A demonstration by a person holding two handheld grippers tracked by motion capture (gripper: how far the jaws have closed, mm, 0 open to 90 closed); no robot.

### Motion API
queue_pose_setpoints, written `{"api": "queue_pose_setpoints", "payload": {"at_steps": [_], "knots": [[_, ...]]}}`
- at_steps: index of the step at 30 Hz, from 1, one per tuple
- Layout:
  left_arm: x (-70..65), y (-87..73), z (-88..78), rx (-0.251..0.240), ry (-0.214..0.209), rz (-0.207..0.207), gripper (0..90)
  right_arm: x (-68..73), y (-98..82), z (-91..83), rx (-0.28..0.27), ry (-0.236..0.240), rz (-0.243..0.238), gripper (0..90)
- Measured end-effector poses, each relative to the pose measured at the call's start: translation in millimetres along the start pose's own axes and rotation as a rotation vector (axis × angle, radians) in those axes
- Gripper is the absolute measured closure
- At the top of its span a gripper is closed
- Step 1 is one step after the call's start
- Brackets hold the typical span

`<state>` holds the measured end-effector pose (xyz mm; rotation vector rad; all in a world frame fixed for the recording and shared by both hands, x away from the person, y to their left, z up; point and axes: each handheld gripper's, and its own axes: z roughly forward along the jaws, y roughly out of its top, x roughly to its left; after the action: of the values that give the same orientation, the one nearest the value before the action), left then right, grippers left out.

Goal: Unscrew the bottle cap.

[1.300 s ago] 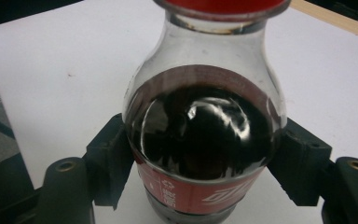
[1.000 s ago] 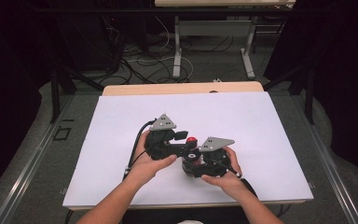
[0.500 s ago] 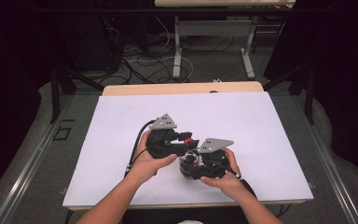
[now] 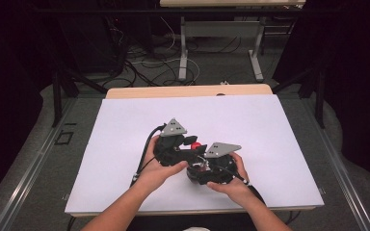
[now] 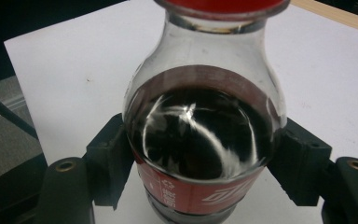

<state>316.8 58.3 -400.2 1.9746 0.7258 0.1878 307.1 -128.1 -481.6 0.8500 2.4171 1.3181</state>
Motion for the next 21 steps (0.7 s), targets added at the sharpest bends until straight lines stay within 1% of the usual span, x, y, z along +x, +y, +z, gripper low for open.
{"api": "queue_pose_setpoints", "payload": {"at_steps": [1,2,3,4,5,6,9,11,12,14,15,16,17,19,20,21], "knots": [[1.2,0.5,-3.3,-0.002,-0.008,0.005,53.2,-0.3,-0.3,0.1,-0.018,-0.003,0.006,29.7],[2.4,0.9,-6.2,-0.002,-0.01,0.006,53.2,-1.6,-0.3,-0.4,-0.017,0.001,-0.001,29.7],[4.3,1.2,-8.5,0.003,-0.019,0.014,53.2,-2.0,-0.1,-0.7,-0.019,0.006,0.005,29.7],[6.1,1.3,-10.1,0.008,-0.032,0.02,53.5,-1.9,0.1,-0.8,-0.024,0.008,0.013,29.7],[8.2,1.3,-10.9,0.018,-0.051,0.027,54.1,-2.0,0.5,-1.4,-0.016,0.013,0.01,29.7],[9.1,0.4,-9.8,0.01,-0.055,0.025,54.4,-1.9,0.4,-0.9,-0.024,0.011,0.005,29.7],[13.2,-0.6,-7.5,0.018,-0.101,0.03,58.2,-0.7,0.7,-0.7,-0.02,0.021,0.003,29.7],[14.5,-0.5,-6.1,0.022,-0.111,0.039,58.4,0.1,1.0,-1.0,-0.008,0.03,-0.003,29.7],[15.2,-0.1,-5.7,0.029,-0.119,0.043,58.4,0.5,0.6,-0.3,-0.02,0.028,-0.005,29.7],[15.6,-0.2,-3.0,0.018,-0.125,0.036,59.1,1.4,0.7,-0.4,-0.02,0.029,-0.005,29.7],[15.5,-0.1,-2.0,0.02,-0.128,0.038,60.6,1.5,0.7,-0.4,-0.021,0.03,-0.005,29.7],[14.5,-0.3,-0.8,0.017,-0.124,0.03,60.8,1.5,0.6,-0.2,-0.02,0.032,-0.005,29.7],[14.9,-0.1,0.2,0.016,-0.12,0.05,61.1,0.9,0.3,0.1,-0.018,0.029,-0.003,29.7],[11.3,-1.2,1.5,0.012,-0.088,0.03,61.5,-0.1,-0.5,0.6,-0.013,0.02,0.005,29.7],[8.9,-1.7,2.0,0.008,-0.068,0.015,61.5,-0.2,-0.6,0.8,-0.008,0.014,0.004,29.8],[3.0,-2.4,3.1,0.0,-0.008,0.011,61.6,0.2,-0.6,1.2,-0.01,0.008,0.006,29.8]]}}
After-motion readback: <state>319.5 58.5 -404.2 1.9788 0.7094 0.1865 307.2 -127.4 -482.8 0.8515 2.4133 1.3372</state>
